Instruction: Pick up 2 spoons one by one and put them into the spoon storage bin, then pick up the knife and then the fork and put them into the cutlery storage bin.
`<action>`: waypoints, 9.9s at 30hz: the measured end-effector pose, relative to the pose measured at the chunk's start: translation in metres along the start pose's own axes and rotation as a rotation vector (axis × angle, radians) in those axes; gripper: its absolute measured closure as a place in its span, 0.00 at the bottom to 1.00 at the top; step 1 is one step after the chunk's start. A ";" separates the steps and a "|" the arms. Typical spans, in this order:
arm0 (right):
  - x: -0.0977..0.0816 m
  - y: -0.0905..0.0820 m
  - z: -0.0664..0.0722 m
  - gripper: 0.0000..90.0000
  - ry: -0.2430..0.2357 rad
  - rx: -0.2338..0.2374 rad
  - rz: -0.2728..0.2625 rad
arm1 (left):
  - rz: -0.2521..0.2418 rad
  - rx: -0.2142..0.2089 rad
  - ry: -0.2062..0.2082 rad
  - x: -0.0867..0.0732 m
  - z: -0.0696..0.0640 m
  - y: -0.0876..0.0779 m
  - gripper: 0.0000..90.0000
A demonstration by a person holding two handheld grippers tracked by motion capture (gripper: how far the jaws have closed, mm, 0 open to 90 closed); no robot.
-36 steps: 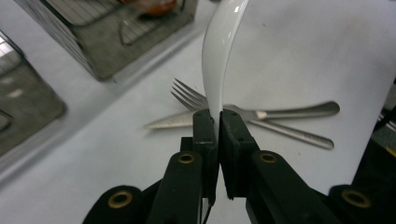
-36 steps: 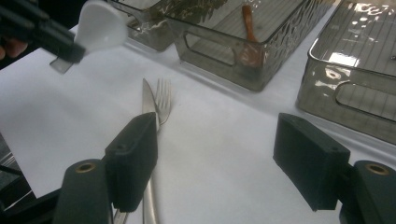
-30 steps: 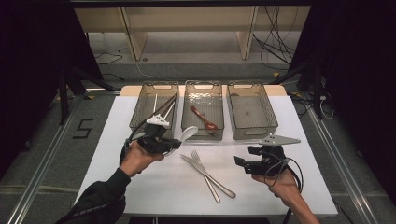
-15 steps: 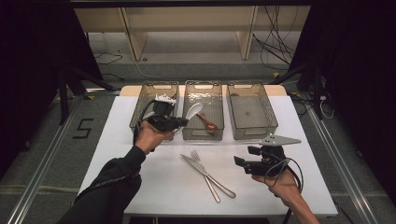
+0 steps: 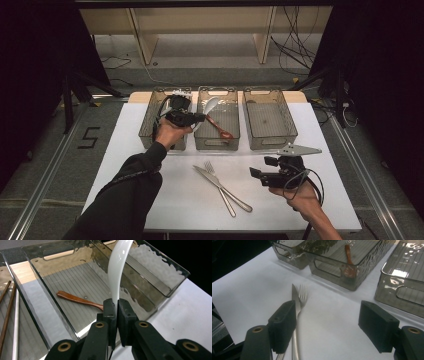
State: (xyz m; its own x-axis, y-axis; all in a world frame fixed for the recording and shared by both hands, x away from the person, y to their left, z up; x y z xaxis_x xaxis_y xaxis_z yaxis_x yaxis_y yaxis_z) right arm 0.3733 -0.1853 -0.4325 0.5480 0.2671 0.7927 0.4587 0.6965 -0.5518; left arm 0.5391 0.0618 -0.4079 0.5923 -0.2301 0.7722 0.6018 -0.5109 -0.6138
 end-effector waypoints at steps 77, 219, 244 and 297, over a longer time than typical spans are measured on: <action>0.001 0.018 0.014 0.34 -0.029 0.040 0.053 | -0.071 -0.100 0.029 -0.078 -0.001 -0.094 0.18; -0.041 0.114 0.038 0.89 -0.274 0.046 0.674 | -0.139 -0.025 0.058 -0.140 0.007 -0.133 0.17; -0.031 0.107 0.034 0.90 -0.251 0.043 0.604 | -0.155 -0.017 0.048 -0.139 0.010 -0.135 0.17; 0.084 0.024 -0.083 0.90 0.039 -0.144 0.135 | -0.196 -0.006 0.018 -0.137 0.016 -0.138 0.17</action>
State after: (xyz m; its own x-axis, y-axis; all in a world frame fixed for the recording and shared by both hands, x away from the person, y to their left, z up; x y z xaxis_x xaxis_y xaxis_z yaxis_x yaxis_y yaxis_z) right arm 0.4885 -0.2010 -0.4006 0.6365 0.3236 0.7001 0.4732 0.5530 -0.6858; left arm 0.3834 0.1767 -0.4320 0.4546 -0.1402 0.8796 0.7012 -0.5526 -0.4505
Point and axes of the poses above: each handheld gripper's, and its own axes: y roughly forward along the jaws, x roughly out of its top, z roughly to its left, the point moved 6 cm from there along y, roughly forward along the jaws, and after that the axes turned 8 degrees about x, right-handed, at the moved point
